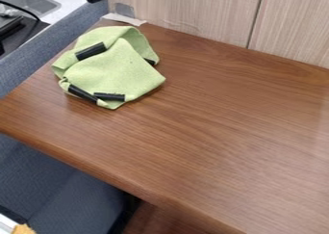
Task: Unfold the cloth from bottom left to the top right
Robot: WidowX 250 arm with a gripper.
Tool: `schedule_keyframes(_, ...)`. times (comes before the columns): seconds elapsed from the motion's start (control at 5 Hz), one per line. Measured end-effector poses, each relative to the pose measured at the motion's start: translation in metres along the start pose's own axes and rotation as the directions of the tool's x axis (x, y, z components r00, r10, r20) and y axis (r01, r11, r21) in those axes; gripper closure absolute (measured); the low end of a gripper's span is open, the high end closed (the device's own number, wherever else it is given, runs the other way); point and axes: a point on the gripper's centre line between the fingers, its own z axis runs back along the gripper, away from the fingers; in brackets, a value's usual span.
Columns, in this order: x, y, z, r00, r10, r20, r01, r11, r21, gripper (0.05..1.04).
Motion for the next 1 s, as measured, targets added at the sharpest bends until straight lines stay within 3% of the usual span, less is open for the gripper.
schedule_keyframes(0.2, -0.004, -0.003, -0.014, 1.000, 0.027, -0.001, -0.027, 0.999, -0.034, 0.083)
schedule_keyframes(0.4, -0.008, -0.015, -0.019, 0.982, 0.189, 0.011, -0.189, 0.982, 0.011, 0.083)
schedule_keyframes(0.6, -0.009, -0.016, -0.008, 0.972, 0.236, 0.007, -0.236, 0.969, 0.072, 0.083)
schedule_keyframes(0.8, -0.026, -0.014, -0.011, 0.952, 0.305, -0.017, -0.301, 0.947, 0.111, 0.083)
schedule_keyframes(1.0, -0.046, -0.014, -0.020, 0.922, 0.380, -0.072, -0.364, 0.916, 0.167, 0.083)
